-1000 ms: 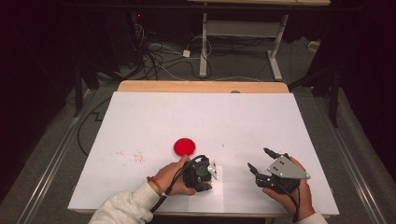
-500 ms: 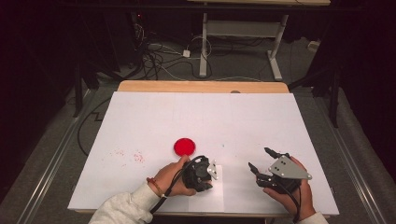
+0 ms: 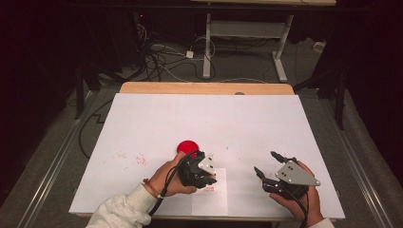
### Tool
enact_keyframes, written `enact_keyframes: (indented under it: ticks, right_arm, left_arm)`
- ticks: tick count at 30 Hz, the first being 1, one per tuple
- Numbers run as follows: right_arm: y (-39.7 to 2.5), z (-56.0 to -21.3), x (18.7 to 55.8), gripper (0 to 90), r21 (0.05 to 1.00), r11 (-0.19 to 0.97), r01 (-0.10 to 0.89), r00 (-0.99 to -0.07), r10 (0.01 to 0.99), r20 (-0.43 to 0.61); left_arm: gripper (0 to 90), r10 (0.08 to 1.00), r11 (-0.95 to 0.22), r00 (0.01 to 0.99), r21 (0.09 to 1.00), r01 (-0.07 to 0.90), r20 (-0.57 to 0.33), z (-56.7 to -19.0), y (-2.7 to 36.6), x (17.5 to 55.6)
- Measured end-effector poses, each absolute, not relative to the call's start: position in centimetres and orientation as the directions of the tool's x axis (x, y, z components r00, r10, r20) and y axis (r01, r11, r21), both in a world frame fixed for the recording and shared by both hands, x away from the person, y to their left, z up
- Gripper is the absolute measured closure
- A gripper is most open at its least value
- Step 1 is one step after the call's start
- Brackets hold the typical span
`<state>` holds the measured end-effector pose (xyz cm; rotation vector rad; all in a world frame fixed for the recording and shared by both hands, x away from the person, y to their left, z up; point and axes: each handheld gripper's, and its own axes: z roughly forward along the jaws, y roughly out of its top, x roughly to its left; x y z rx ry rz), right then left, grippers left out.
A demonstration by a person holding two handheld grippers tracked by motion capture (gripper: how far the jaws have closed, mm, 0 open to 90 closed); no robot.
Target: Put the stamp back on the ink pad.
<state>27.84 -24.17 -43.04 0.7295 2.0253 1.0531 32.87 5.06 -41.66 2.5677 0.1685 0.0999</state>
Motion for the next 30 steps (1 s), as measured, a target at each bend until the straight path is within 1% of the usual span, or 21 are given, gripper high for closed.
enact_keyframes:
  ticks: [9, 20, 30]
  right_arm:
    - [-24.1, -43.1, 27.8, 29.8, 0.848, 0.51, 0.146, -0.579, 0.739, -0.345]
    - [-24.2, -43.1, 27.7, 29.7, 0.848, 0.509, 0.15, -0.577, 0.741, -0.343]
    - [-24.1, -43.1, 27.8, 29.7, 0.845, 0.514, 0.146, -0.579, 0.737, -0.348]
  left_arm:
    - [73.7, 0.184, -0.827, 0.982, 0.547, 0.131, 0.044, -41.0, 6.2, 33.5]
    - [73.6, 0.276, -0.796, 0.96, 0.571, 0.202, 0.046, -40.4, 8.3, 35.1]
    - [73.7, 0.345, -0.791, 0.938, 0.549, 0.27, 0.037, -40.8, 9.4, 37.3]
